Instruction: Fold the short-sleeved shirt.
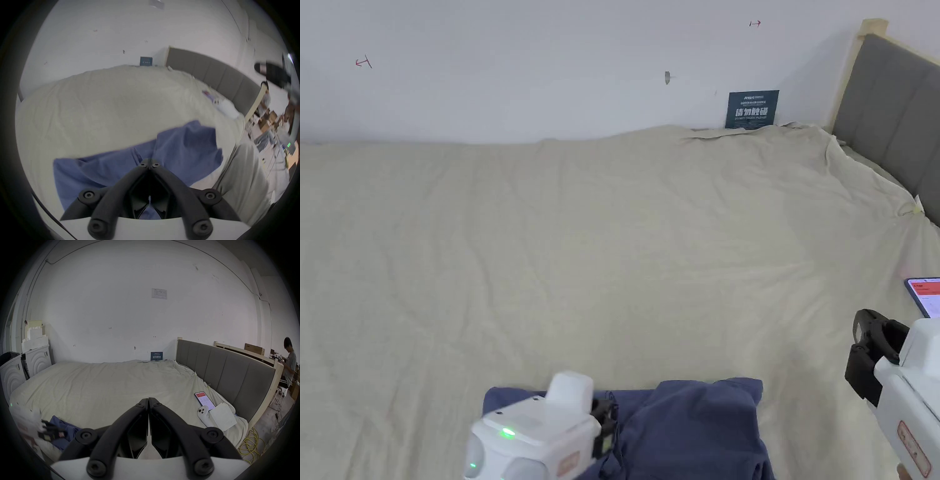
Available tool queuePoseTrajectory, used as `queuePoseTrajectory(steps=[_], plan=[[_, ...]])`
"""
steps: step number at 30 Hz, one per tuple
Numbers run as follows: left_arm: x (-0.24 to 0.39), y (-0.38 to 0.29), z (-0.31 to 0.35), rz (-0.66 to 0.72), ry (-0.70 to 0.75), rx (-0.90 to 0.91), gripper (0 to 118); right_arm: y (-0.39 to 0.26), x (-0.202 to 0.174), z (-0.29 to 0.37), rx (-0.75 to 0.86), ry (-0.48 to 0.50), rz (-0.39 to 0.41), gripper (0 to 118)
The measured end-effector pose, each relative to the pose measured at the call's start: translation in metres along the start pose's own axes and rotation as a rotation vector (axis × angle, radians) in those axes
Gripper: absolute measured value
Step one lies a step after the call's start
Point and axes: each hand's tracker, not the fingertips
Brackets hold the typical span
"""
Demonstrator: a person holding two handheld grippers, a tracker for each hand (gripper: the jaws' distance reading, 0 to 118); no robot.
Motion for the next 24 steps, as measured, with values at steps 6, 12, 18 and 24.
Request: queuePoseTrajectory(steps=[6,12,18,24], plan=[[-0.068,0.031,0.045,0.133,-0.017,0.058,0,0.005,-0.003,-0.001,0.014,0.005,0.003,1],[-0.135,0.024,0.055,0.278,0.014,0.009,0,0.004,-0.007,-0.004,0.008,0.015,0.006,1],[-0.18,-0.012,0.033,0.471,-0.031,-0.108,0,0.002,-0.009,-0.005,-0.009,0.022,0.014,1],[-0.201,-0.037,0.01,0.59,-0.092,-0.19,43,0.0,-0.009,-0.008,-0.026,0.02,0.019,1]])
